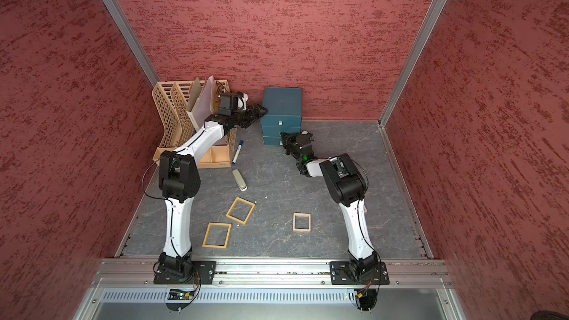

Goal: Place the brooch boxes into the drawer by color
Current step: Open the drawer in the storage box.

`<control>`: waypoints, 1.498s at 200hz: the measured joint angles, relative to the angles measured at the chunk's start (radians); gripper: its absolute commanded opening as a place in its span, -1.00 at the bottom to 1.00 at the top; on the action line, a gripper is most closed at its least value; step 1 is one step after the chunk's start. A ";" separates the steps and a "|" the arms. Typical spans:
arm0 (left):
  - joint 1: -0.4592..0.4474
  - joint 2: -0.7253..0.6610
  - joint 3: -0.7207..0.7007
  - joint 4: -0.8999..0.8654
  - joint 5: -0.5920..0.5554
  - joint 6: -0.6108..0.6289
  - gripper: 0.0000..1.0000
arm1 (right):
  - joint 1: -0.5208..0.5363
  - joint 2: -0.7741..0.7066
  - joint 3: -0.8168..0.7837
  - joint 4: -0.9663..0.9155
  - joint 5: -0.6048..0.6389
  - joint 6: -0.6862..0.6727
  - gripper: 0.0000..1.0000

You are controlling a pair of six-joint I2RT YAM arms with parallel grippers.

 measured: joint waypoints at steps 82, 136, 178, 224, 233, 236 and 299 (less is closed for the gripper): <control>0.000 0.000 0.000 0.000 0.001 0.000 0.70 | 0.032 -0.093 -0.139 0.020 0.026 0.005 -1.00; 0.000 0.000 0.000 -0.002 0.001 0.000 0.70 | 0.064 -0.171 -0.262 0.053 0.038 0.008 -1.00; 0.000 0.000 0.000 -0.002 0.002 0.000 0.70 | 0.080 -0.211 -0.335 0.080 0.045 0.012 -1.00; 0.000 0.000 0.001 -0.005 0.003 0.000 0.70 | 0.101 -0.255 -0.387 0.082 0.050 0.012 -1.00; 0.000 0.000 0.002 -0.007 0.003 0.000 0.70 | 0.107 -0.265 -0.397 0.080 0.051 0.012 -1.00; 0.000 0.000 0.002 -0.007 0.003 0.000 0.69 | 0.109 -0.268 -0.400 0.079 0.051 0.012 -1.00; 0.000 0.000 0.004 -0.011 0.003 0.000 0.69 | 0.139 -0.299 -0.478 0.101 0.057 0.022 -1.00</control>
